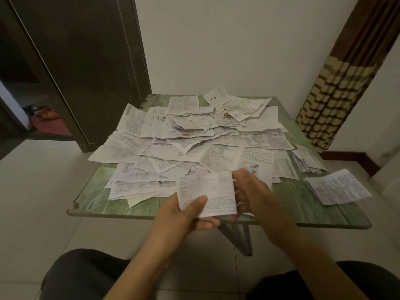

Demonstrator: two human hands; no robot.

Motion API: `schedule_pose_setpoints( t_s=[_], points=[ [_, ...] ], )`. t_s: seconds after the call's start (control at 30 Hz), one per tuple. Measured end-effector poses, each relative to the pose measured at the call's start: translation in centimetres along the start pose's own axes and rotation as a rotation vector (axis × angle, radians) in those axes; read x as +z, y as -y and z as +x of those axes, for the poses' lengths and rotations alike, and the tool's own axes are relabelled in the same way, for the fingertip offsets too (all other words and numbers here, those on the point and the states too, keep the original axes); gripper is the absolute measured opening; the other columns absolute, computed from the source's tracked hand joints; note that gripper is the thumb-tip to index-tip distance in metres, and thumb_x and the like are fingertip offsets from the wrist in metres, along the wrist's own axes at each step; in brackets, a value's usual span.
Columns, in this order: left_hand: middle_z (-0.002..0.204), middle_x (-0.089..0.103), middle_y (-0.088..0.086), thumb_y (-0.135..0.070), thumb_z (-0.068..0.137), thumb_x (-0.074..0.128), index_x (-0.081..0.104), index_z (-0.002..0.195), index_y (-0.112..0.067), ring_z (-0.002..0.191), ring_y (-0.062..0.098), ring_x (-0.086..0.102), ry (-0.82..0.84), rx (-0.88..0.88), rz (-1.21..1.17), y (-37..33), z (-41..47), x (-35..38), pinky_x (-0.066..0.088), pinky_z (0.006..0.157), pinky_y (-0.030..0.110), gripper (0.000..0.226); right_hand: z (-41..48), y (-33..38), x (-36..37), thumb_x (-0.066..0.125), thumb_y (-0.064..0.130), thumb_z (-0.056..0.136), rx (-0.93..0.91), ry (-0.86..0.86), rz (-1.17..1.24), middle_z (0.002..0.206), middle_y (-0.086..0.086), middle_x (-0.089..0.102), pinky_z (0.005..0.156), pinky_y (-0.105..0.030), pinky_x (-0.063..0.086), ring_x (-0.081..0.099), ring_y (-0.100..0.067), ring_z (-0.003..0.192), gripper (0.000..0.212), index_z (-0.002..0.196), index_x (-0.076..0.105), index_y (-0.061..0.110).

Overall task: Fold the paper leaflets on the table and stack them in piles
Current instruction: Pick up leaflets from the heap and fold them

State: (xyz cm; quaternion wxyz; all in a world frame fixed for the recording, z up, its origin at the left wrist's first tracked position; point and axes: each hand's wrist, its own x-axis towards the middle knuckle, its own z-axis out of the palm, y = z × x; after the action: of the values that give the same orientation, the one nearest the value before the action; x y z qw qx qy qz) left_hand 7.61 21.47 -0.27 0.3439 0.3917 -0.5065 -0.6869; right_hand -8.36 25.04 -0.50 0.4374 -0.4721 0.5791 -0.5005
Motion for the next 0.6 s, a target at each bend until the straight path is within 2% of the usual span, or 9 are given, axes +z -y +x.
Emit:
schedule_pose_setpoints(
  t_s=[0.07,0.1,0.13,0.23,0.3,0.37,0.43,0.53,0.6],
  points=[
    [0.074,0.073,0.008,-0.002,0.089,0.053,0.062,0.102,-0.009,0.056,0.014,0.067,-0.026,0.075,0.048,0.1,0.0,0.3,0.053,0.053,0.016,0.017,-0.4,0.0,0.3,0.046,0.037,0.09,0.009,0.073,-0.112,0.068,0.009,0.067,0.046,-0.02,0.049,0.059,-0.008,0.051,0.021,0.1,0.056,0.022],
    [0.073,0.073,0.006,0.001,0.089,0.054,0.062,0.1,-0.011,0.054,0.013,0.067,-0.03,0.092,0.052,0.1,-0.1,0.4,0.053,0.053,0.016,0.018,-0.6,0.1,0.6,0.053,0.03,0.09,-0.018,0.092,-0.167,0.065,0.014,0.066,0.044,-0.018,0.046,0.056,-0.006,0.048,0.016,0.104,0.055,0.024],
    [0.071,0.073,0.006,0.002,0.088,0.054,0.063,0.098,-0.011,0.053,0.012,0.066,-0.03,0.098,0.054,0.2,-0.1,0.5,0.053,0.053,0.016,0.019,-0.7,-0.1,0.7,0.057,0.023,0.09,-0.049,0.096,-0.201,0.063,0.018,0.065,0.043,-0.016,0.044,0.055,-0.004,0.046,0.019,0.11,0.055,0.025],
    [0.071,0.073,0.008,0.002,0.085,0.058,0.064,0.099,-0.007,0.052,0.013,0.066,-0.01,0.06,0.05,0.5,0.0,0.3,0.05,0.049,0.016,0.018,-0.9,-0.2,0.3,0.059,0.014,0.09,-0.035,0.083,-0.149,0.058,0.01,0.064,0.038,-0.014,0.038,0.051,-0.003,0.04,0.024,0.112,0.058,0.023],
    [0.076,0.073,0.01,-0.011,0.079,0.064,0.066,0.1,-0.005,0.057,0.016,0.068,0.006,0.035,0.068,0.7,0.2,-0.3,0.051,0.051,0.019,0.022,-1.0,-0.2,-0.3,0.058,0.014,0.089,0.019,0.124,-0.074,0.055,0.0,0.061,0.035,-0.016,0.035,0.046,-0.005,0.036,0.02,0.108,0.062,0.02],
    [0.085,0.074,0.009,-0.029,0.072,0.065,0.069,0.1,-0.007,0.073,0.019,0.071,-0.013,0.036,0.094,0.8,0.5,-0.9,0.055,0.064,0.027,0.035,-1.0,-0.2,-0.8,0.058,0.013,0.089,0.081,0.214,-0.028,0.056,-0.003,0.06,0.034,-0.015,0.034,0.044,-0.005,0.035,0.017,0.106,0.063,0.014],
    [0.088,0.074,0.006,-0.032,0.075,0.062,0.07,0.098,-0.009,0.081,0.019,0.071,-0.061,0.071,0.123,1.0,0.8,-1.1,0.055,0.069,0.027,0.033,-1.1,-0.4,-1.1,0.056,0.014,0.09,0.121,0.298,-0.054,0.058,-0.001,0.062,0.036,-0.014,0.035,0.045,-0.005,0.037,0.016,0.104,0.063,0.014],
    [0.082,0.074,0.002,-0.016,0.087,0.058,0.071,0.093,-0.008,0.076,0.012,0.07,-0.126,0.178,0.187,1.3,0.8,-0.2,0.051,0.061,0.016,0.017,-1.3,-0.8,-1.0,0.05,0.022,0.093,0.122,0.218,-0.098,0.054,0.003,0.06,0.039,-0.015,0.037,0.047,-0.005,0.041,0.016,0.093,0.065,0.016],
    [0.082,0.074,-0.003,-0.013,0.089,0.056,0.073,0.089,-0.016,0.075,0.009,0.069,-0.121,0.237,0.232,1.6,0.7,0.5,0.051,0.061,0.015,0.017,-1.5,-1.1,-1.0,0.048,0.021,0.094,0.101,0.095,-0.088,0.051,0.003,0.058,0.038,-0.014,0.037,0.047,-0.004,0.04,0.021,0.084,0.065,0.013]
  ],
)
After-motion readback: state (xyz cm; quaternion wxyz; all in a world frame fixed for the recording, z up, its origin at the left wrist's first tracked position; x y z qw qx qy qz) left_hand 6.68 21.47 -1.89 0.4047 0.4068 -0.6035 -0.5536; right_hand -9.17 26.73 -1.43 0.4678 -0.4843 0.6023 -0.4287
